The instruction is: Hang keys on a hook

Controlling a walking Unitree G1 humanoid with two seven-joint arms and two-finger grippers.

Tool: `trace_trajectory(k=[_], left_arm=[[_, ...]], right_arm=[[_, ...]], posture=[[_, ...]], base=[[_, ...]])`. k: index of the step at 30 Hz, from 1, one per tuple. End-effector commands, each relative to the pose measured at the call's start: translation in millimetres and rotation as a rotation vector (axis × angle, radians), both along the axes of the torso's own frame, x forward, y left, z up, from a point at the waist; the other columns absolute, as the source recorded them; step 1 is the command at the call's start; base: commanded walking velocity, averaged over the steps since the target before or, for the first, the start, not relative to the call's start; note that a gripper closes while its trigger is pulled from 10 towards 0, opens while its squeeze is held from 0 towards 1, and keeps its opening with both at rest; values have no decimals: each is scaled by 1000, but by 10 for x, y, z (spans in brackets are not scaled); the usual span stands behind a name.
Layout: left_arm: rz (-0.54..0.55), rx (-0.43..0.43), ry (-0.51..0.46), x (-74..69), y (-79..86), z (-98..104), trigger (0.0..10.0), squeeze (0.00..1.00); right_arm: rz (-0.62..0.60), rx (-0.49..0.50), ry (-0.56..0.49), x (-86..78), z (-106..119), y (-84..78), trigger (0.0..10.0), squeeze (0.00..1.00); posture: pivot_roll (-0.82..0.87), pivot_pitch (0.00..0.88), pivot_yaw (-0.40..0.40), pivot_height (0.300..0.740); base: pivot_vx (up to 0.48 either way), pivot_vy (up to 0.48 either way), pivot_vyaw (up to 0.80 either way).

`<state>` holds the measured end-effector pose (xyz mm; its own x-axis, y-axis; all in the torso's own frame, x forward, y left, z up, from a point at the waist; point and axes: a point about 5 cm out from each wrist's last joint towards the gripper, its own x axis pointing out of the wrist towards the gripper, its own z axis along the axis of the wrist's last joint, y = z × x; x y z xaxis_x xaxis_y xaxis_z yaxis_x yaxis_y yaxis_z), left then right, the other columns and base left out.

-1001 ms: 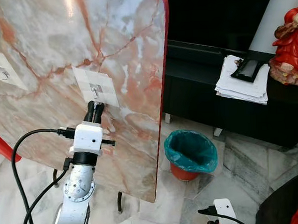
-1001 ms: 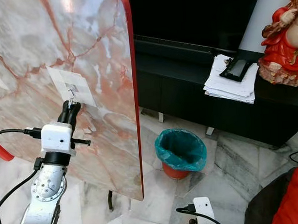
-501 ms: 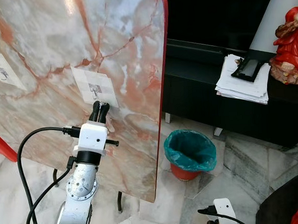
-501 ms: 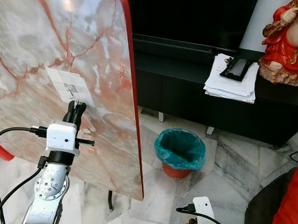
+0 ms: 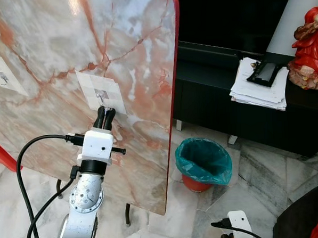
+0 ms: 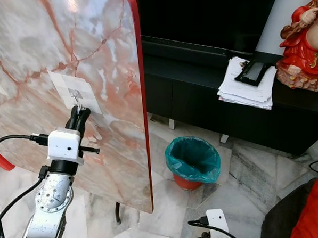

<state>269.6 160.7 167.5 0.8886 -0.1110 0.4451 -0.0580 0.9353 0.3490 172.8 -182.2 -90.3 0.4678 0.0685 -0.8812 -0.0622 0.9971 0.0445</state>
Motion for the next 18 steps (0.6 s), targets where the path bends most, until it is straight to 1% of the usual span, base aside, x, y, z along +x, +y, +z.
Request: trace_trajectory(k=[1,13,18], left_arm=[[10,-10,-30,-19,17,68,10000,0],[8,-14,-20,-63,28,40,10000,0],[16,-20,-26,-51,44,66,10000,0]], right_arm=[[2,-3,1,-12,-3,-12,10000,0],[6,-5,3,-12,-4,-10,10000,0],[7,-4,2,-10,-3,-9,10000,0]], posture=[[1,106,-35,740],[2,106,-35,740],[3,106,-36,740]], base=[[0,0,0],[0,0,0],[0,0,0]])
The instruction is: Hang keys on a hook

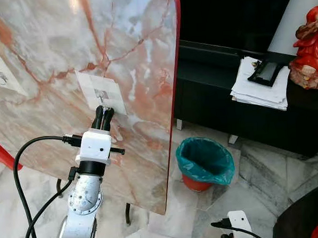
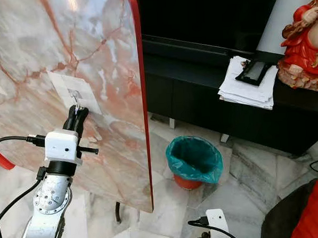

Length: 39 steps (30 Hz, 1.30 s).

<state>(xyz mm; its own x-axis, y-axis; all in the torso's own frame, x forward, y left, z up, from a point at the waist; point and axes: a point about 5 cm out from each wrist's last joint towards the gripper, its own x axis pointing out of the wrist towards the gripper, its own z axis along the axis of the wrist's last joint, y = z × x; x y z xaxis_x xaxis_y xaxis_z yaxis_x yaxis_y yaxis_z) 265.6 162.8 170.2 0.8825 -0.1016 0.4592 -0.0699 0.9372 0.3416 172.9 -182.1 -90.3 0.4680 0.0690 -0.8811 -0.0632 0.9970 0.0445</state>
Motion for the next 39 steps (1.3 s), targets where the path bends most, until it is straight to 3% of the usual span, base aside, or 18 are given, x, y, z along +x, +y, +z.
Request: trace_trajectory(k=[1,22,39], left_arm=[[9,-16,-13,-12,23,40,10000,0],[10,-83,23,-25,56,-16,10000,0],[-14,-136,8,4,67,64,10000,0]], right_arm=[[6,-4,2,-11,-4,-10,10000,0],[12,-7,5,-10,-3,-15,10000,0],[13,-7,5,-11,-3,-14,10000,0]], posture=[[3,106,-36,740],[2,107,-36,740],[3,107,-38,740]], base=[[0,0,0],[0,0,0],[0,0,0]])
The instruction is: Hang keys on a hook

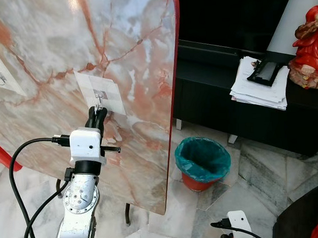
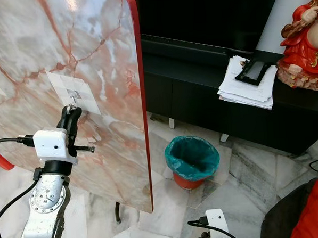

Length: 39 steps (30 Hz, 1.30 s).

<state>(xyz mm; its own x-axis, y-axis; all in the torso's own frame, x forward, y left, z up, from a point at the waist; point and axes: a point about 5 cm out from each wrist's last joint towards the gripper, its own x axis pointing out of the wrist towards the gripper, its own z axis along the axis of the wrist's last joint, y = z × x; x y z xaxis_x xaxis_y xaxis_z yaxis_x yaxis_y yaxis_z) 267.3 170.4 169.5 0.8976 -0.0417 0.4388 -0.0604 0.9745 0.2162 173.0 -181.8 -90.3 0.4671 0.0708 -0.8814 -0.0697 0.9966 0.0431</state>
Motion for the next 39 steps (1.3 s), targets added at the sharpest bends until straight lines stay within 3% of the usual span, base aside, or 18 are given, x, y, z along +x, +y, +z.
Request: trace_trajectory(k=[1,25,30,39], left_arm=[[-13,-3,-27,-13,-9,73,10000,0],[-43,13,-56,-13,-40,165,10000,0],[-1,-76,-8,18,57,104,10000,0],[-2,-157,-1,49,103,119,10000,0]], right_arm=[[6,-6,4,-12,-3,-17,10000,0],[6,-4,3,-12,-3,-15,10000,0],[7,-2,5,-12,-3,-13,10000,0],[8,-2,6,-13,-4,-16,10000,0]], posture=[[3,107,-38,740],[3,107,-37,740],[4,107,-38,740],[3,107,-39,740]], base=[[0,0,0],[0,0,0],[0,0,0],[0,0,0]])
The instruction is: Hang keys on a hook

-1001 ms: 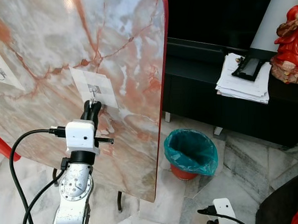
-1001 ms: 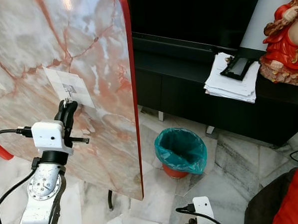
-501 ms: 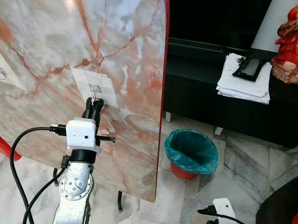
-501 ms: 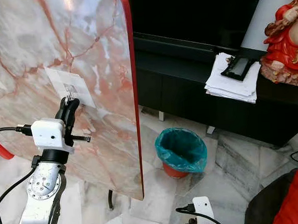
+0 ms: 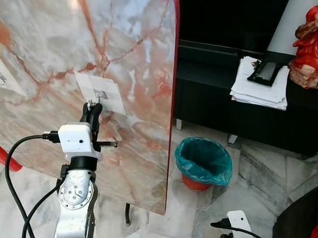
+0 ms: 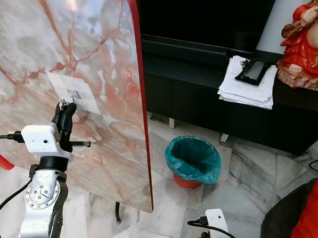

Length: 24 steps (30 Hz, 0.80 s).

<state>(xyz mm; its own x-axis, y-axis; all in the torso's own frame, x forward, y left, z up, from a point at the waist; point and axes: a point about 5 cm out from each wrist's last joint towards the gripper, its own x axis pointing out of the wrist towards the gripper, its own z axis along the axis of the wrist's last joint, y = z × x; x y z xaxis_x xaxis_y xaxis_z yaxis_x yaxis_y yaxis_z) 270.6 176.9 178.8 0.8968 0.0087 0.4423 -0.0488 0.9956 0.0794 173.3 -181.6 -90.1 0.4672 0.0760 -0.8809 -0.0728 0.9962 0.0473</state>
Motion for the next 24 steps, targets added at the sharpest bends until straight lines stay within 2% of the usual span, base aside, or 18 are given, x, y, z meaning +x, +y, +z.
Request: trace_trajectory(k=[1,8,24], left_arm=[[5,-21,5,18,35,23,10000,0],[-138,1,107,2,-142,-142,10000,0],[-132,31,118,-1,-135,-146,10000,0]], right_arm=[[5,-7,7,-16,-5,-18,10000,0],[8,-10,9,-18,-6,-20,10000,0],[6,-9,7,-13,-4,-18,10000,0]], posture=[[3,107,-39,740],[4,107,-39,740],[4,107,-38,740]], base=[[0,0,0],[0,0,0],[0,0,0]])
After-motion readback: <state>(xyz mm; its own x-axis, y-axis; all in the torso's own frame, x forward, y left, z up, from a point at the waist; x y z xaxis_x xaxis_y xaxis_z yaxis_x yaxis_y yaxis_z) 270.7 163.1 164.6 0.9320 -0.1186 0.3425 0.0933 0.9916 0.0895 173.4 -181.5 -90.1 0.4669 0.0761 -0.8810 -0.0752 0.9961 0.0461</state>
